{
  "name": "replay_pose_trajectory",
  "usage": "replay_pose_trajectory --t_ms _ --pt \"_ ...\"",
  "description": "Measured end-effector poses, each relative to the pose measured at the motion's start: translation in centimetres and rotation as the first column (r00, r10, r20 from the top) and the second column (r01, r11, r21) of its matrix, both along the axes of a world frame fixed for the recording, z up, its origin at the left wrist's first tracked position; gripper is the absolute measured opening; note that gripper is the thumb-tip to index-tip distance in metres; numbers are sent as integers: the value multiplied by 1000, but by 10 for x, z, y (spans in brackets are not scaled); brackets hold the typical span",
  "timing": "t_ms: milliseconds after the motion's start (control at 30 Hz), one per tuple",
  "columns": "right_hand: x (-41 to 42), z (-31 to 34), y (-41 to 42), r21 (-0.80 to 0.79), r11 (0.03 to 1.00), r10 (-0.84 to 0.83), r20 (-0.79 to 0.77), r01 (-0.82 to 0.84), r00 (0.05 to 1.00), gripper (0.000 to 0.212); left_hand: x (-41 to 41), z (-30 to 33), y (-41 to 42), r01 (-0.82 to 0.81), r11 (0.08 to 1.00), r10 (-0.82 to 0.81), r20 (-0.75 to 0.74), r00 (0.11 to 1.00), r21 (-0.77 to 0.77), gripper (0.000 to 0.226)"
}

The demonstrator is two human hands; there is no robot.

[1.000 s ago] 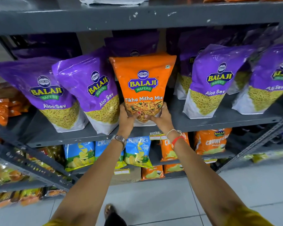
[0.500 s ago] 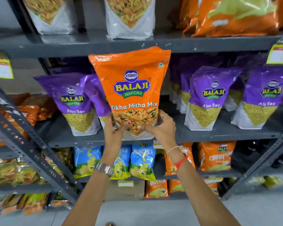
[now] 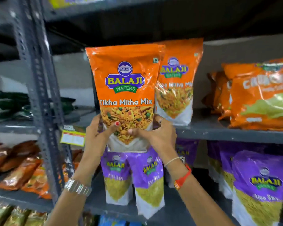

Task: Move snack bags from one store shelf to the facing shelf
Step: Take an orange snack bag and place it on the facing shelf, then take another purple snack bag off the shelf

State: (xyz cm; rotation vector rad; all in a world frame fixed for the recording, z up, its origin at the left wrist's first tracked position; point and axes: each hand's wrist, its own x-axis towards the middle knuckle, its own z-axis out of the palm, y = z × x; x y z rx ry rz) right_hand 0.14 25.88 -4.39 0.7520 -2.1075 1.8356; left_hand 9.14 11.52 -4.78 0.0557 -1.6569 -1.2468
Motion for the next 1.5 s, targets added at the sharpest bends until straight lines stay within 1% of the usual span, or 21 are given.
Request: replay_pose_trajectory --t_ms 33,67,133,200,300,367,467,567,667,767,867,967,1033,1067,1133,1200,1267,1367,1433,1500 --pt "-2 14 -6 -1 1000 11 -4 -11 1000 76 -2 12 -6 -7 1000 7 -10 1000 -11 26" --pt "-4 26 -12 -1 1000 28 -6 -28 1000 65 -6 24 -13 -8 1000 8 -18 1000 -15 22" --pt "-12 47 -26 10 998 63 -21 -62 998 54 -14 46 -28 -31 999 31 -5 1000 -17 18" --pt "-20 64 -42 15 998 68 -34 -67 997 51 -26 62 -45 -51 999 51 29 998 2 16" --pt "-37 77 -68 19 995 96 -21 -96 995 46 -43 77 -69 -52 996 42 129 991 75 33" --pt "-51 78 -85 17 992 128 -6 -128 992 43 -53 82 -81 -44 992 24 171 985 117 32" --pt "-64 72 -108 12 988 155 40 -155 987 54 -60 86 -90 -43 984 4 218 976 175 32" --pt "-70 64 -123 30 989 144 77 -146 987 65 -66 78 -103 -43 977 -10 245 970 209 35" --pt "-73 58 -129 51 989 134 82 -139 988 61 -70 67 -115 -71 978 15 272 962 195 39" --pt "-73 55 -132 52 991 123 48 -126 991 55 -72 64 -118 -58 984 14 255 967 168 39" --pt "-73 54 -134 67 990 120 27 -121 992 62 -74 62 -122 -49 986 6 254 967 162 40" --pt "-69 52 -129 116 983 141 -1 -140 990 74 -76 57 -124 -78 984 35 256 966 158 55" --pt "-63 46 -119 41 989 143 -57 -141 988 80 -75 51 -120 -155 977 118 231 966 147 65" --pt "-57 40 -111 -26 990 136 -101 -139 986 76 -73 45 -116 -222 967 196 192 962 128 66" --pt "-42 21 -90 -172 978 92 -166 -121 982 57 -68 28 -104 -337 935 336 28 941 111 60" --pt "-28 -6 -70 -295 953 12 -213 -76 977 37 -62 3 -87 -401 908 416 -146 898 125 50" --pt "-24 -44 -55 -355 934 -40 -191 -31 981 26 -58 -26 -65 -411 897 440 -218 871 163 40" --pt "-35 -110 -34 -305 951 -56 -33 44 998 27 -54 -84 -32 -308 919 363 -225 904 244 30" --pt "-50 -152 -22 -253 965 -41 104 67 994 21 -54 -130 -8 -267 915 326 -163 931 301 24" --pt "-65 -187 -15 -176 980 -47 228 89 973 27 -56 -173 16 -234 901 269 -49 962 365 23"
